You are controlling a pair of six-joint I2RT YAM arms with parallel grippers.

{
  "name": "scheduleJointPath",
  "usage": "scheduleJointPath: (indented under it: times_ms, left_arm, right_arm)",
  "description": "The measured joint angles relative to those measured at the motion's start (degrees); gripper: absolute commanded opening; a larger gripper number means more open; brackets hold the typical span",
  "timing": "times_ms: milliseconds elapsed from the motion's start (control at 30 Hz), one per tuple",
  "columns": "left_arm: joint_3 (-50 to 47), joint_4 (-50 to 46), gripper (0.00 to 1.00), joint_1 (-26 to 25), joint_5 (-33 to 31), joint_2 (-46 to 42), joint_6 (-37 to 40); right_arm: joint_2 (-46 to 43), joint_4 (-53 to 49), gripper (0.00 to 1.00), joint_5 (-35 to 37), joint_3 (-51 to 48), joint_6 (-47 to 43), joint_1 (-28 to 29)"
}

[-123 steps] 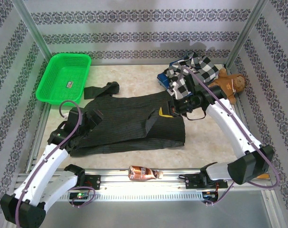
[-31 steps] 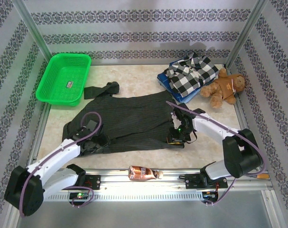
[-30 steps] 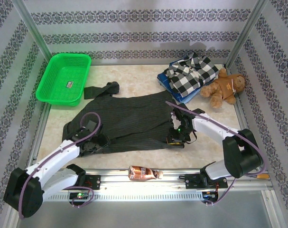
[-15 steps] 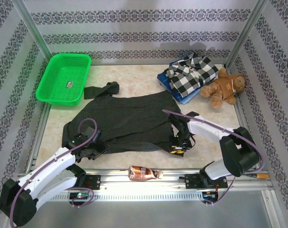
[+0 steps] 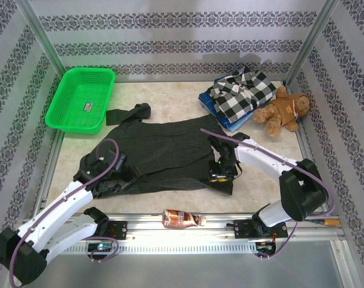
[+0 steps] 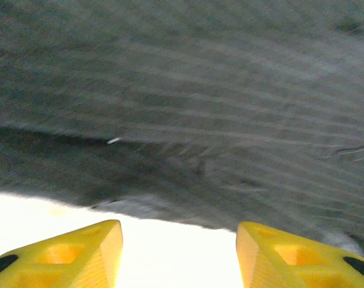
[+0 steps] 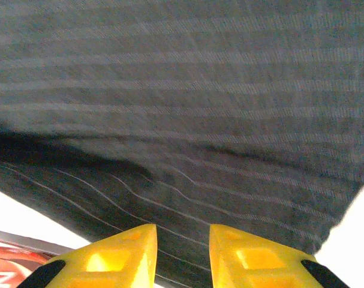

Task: Fold and stack the long sleeve shirts

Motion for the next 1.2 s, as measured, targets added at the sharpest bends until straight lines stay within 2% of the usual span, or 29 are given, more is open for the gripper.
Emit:
scheduleJointPath:
  times_ms: [67,100,133,267,333,467,767,1000,1133,1200]
  left_arm:
    - [1.0,2.5,0.51,0.0,0.1,2.9,0.5]
    - [1.0,3.2,0.46,0.3,0.2,4.4,0.8]
    - [1.0,3.8,0.35,0.4,0.3,6.1,1.2]
    - [1.0,8.5,0.32,0.4,1.2,17.4,3.3]
    - [0.0,9.3,0.31,0.4,1.6,20.0,3.7]
    - [-3.1,9.8,0.30,0.4,2.5,17.0,3.7]
    - [-10.8,9.4,0.30,0.3,2.8,7.5,1.1]
    - [-14.1,7.6,0.30,-1.2,4.3,3.7,-1.3]
    - [-14.3,5.1,0.30,-1.7,4.6,-2.4,-2.0]
    - [-14.3,3.8,0.33,-1.7,4.5,-6.2,-2.6]
  right_arm:
    - [0.9,1.4,0.30,0.0,1.8,-0.4,0.0]
    - [1.7,0.8,0.30,0.2,2.8,-0.6,0.0]
    - [2.8,0.7,0.30,0.3,3.8,-0.7,-0.2]
    - [11.8,2.6,0.29,-0.1,11.3,-2.0,-0.8]
    - [16.2,5.0,0.28,-0.5,13.3,-2.1,-1.3]
    - [20.0,6.2,0.26,-0.5,13.5,-2.1,-1.6]
    - [20.5,8.1,0.27,0.0,10.2,-1.4,-2.6]
    - [16.9,10.5,0.28,0.0,6.3,-0.4,-3.9]
    - [13.0,12.1,0.32,-1.8,2.8,-1.1,-3.4]
    - [12.6,12.2,0.32,-2.5,2.3,-1.5,-3.0]
